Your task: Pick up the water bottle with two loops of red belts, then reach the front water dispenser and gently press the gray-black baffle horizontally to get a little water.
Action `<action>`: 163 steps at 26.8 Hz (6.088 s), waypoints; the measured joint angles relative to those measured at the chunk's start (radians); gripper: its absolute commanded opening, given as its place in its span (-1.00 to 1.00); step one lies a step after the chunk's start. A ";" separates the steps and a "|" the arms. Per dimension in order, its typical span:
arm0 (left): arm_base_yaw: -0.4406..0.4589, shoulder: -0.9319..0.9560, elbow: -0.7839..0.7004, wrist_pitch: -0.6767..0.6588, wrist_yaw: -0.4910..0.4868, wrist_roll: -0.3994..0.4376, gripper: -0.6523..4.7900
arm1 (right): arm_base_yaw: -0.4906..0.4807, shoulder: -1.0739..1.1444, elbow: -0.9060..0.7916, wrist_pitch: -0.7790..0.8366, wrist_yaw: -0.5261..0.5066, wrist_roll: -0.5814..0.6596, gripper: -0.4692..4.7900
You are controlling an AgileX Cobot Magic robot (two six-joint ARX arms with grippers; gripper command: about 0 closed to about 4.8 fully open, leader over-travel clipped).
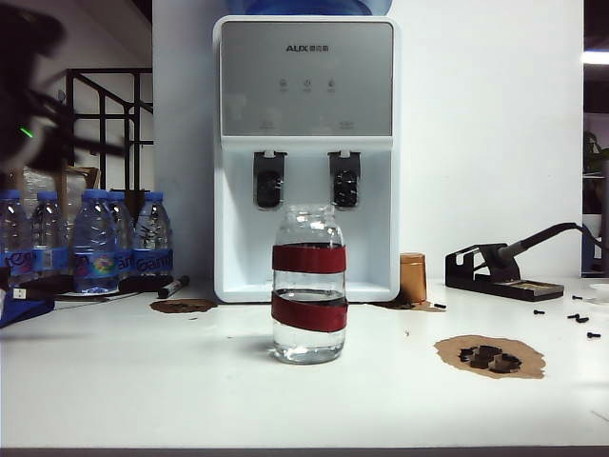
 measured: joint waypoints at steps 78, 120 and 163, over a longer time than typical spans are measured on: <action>0.363 -1.579 -0.382 -1.561 0.469 -0.100 -0.78 | 0.001 -0.346 -0.868 0.882 0.602 0.371 -0.83; 0.364 -1.579 -0.382 -1.561 0.469 -0.100 -0.78 | 0.001 -0.346 -0.868 0.881 0.602 0.371 -0.83; 0.364 -1.579 -0.382 -1.561 0.469 -0.100 -0.78 | 0.001 -0.346 -0.868 0.882 0.602 0.371 -0.83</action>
